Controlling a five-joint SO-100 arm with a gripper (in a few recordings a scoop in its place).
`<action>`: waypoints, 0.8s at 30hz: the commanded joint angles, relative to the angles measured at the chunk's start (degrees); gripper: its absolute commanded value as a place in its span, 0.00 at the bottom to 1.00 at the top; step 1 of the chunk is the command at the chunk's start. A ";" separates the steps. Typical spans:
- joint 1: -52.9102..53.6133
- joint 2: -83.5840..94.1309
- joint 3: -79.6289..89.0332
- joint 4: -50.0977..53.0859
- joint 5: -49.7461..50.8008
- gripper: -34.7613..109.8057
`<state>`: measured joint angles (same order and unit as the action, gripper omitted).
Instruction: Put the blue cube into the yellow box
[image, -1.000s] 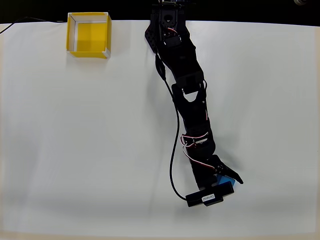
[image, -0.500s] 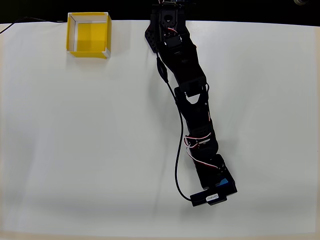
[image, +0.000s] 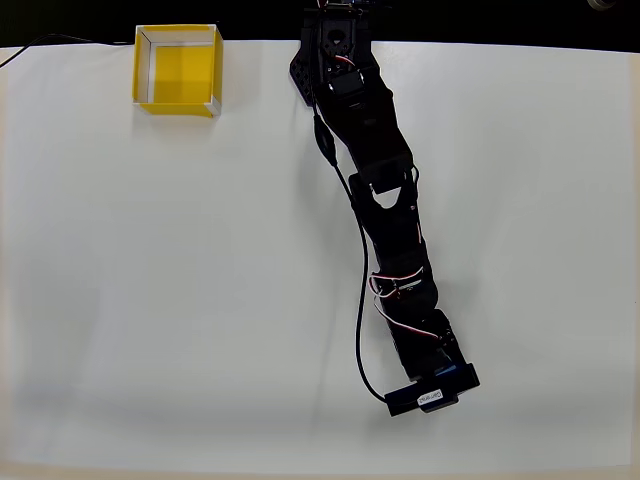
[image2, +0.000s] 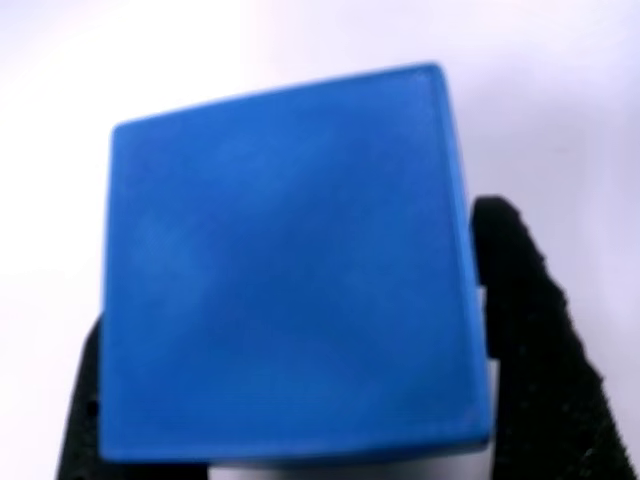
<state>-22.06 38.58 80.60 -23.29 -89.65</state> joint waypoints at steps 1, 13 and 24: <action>3.16 14.77 -5.89 3.60 -1.23 0.29; 20.57 33.66 -8.53 18.37 -0.88 0.30; 43.77 49.04 -5.10 39.02 3.52 0.30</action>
<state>13.27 71.63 80.51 10.20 -86.66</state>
